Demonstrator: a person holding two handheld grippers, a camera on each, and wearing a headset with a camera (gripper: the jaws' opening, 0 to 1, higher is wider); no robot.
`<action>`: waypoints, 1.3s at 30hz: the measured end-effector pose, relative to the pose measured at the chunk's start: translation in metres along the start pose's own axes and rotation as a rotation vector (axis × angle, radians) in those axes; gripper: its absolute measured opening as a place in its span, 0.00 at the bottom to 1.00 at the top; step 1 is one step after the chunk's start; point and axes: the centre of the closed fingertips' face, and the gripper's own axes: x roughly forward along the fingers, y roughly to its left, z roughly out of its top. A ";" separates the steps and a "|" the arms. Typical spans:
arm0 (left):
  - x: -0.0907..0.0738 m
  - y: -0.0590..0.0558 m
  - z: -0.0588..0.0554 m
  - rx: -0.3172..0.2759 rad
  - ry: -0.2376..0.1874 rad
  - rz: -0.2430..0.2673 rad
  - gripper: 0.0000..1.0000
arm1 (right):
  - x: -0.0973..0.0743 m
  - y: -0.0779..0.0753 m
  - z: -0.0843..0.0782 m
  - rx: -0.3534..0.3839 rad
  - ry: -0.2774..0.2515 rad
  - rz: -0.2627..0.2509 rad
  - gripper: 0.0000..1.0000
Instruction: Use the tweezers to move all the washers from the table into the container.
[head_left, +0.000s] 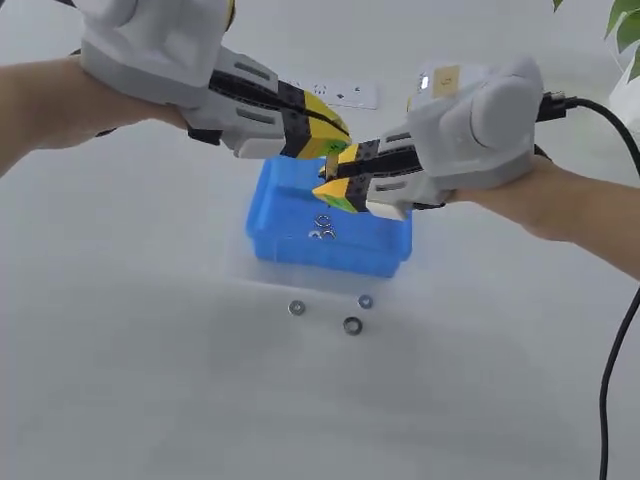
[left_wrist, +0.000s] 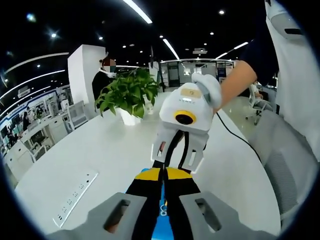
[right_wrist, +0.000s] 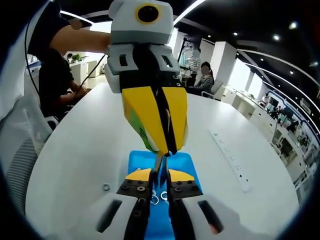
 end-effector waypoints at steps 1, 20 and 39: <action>0.000 0.000 0.000 -0.005 0.002 -0.002 0.05 | 0.000 0.000 0.000 0.001 0.000 -0.001 0.12; -0.018 0.008 0.017 0.029 0.006 0.060 0.05 | -0.027 -0.006 -0.007 0.055 0.025 -0.072 0.39; -0.048 -0.010 0.031 0.090 -0.012 0.135 0.05 | -0.056 0.012 -0.012 0.121 0.023 -0.102 0.67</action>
